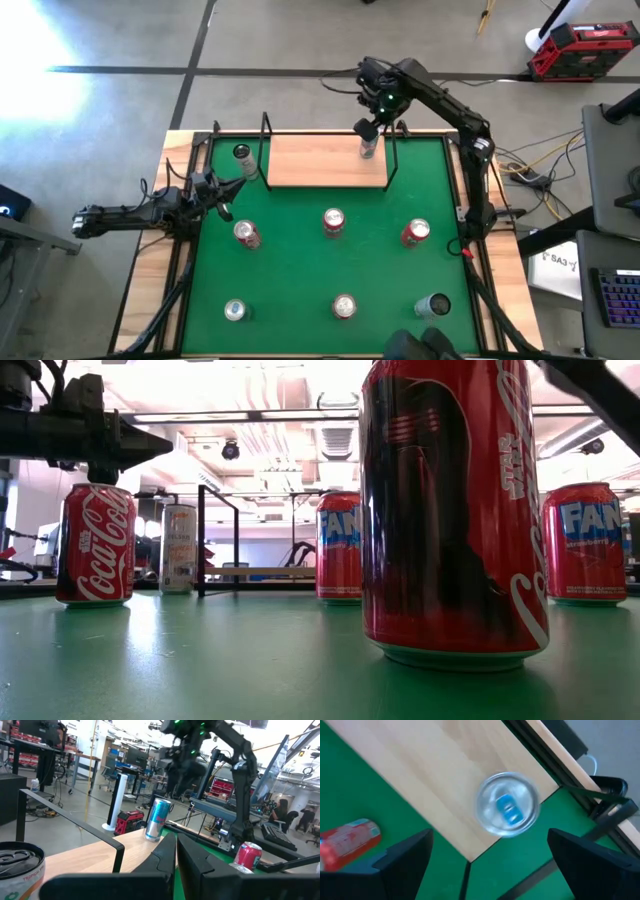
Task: Place canned beverage on shelf
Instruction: Put the right red soda can on the shelf
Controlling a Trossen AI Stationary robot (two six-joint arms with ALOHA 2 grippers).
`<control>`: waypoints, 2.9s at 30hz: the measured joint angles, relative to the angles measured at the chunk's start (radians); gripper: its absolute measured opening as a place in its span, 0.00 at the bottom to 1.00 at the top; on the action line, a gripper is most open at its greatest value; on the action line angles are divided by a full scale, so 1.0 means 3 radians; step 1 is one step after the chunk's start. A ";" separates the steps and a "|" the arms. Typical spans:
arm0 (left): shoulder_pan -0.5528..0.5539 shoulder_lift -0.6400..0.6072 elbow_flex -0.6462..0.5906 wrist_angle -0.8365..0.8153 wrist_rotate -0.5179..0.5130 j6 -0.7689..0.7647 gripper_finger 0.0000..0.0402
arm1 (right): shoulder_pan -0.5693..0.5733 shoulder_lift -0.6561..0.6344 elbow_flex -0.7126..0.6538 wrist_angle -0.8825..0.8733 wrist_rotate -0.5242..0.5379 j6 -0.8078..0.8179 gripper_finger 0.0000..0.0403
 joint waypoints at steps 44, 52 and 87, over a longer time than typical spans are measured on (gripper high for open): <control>0.0000 0.0000 0.0000 0.0000 -0.0001 -0.0001 0.00 | 0.2479 -0.2209 -0.3534 0.0611 -0.0148 0.4294 0.95; 0.0000 0.0000 0.0000 -0.0001 -0.0001 -0.0001 0.00 | 0.2477 -0.2451 -0.4011 0.1040 -0.0181 0.4343 0.95; 0.0000 0.0000 0.0000 -0.0001 -0.0001 0.0000 0.00 | 0.2477 -0.2593 -0.4574 0.1711 0.0071 0.4464 0.74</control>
